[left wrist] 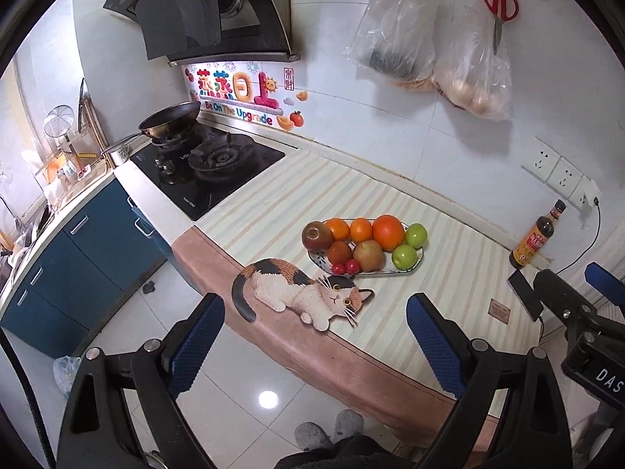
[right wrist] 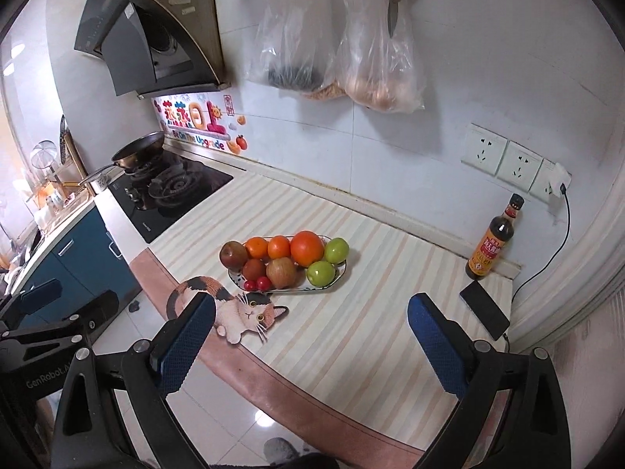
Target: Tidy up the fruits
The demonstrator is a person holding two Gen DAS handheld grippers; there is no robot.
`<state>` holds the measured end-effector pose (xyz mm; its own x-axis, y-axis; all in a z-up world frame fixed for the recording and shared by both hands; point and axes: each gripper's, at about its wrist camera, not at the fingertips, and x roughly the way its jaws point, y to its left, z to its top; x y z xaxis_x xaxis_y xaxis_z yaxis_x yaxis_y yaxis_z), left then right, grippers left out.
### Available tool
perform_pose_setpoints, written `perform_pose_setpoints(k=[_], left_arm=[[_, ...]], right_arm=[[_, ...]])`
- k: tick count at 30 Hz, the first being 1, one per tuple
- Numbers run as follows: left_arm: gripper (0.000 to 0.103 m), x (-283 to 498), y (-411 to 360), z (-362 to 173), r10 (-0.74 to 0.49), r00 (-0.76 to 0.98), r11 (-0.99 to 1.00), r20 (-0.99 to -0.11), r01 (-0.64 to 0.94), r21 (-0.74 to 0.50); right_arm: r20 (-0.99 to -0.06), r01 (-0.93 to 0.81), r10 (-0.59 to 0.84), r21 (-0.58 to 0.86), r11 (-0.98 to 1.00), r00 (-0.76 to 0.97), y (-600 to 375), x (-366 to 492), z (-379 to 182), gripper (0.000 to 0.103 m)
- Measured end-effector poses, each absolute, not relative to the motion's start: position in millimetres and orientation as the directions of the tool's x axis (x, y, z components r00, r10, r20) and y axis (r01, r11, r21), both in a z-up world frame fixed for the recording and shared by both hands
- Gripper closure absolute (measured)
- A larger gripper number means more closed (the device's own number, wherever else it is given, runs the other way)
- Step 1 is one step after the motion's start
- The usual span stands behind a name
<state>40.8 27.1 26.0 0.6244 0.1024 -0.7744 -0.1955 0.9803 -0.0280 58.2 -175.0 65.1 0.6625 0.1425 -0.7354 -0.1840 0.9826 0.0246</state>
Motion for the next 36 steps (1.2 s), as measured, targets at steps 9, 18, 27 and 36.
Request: perform_pose_setpoints(k=[9,18,27,36], left_arm=[[0.008,36,23,25,0.109,0.626,0.975,-0.772,-0.217,-0.038],[0.008,59,25,4,0.155,0.599,0.965,-0.785,-0.263,-0.011],[0.008,87,26,-17,0.177,0.571,0.959,-0.802,-0.285,0.009],[0.008,99,22,-24,0.172,0.560,0.961,-0.810,-0.275,0.014]], right_arm=[[-0.744,-0.185,0.153,0.040,0.982,0.650,-180,54,62,0.002],[-0.762,-0.187,0.150,0.039,0.982,0.630,-182,82,35,0.002],[-0.773,-0.186,0.141,0.030,0.982,0.619,-175,125,6,0.002],[-0.790,-0.187,0.136,0.028,0.982,0.598,-173,147,-12,0.002]])
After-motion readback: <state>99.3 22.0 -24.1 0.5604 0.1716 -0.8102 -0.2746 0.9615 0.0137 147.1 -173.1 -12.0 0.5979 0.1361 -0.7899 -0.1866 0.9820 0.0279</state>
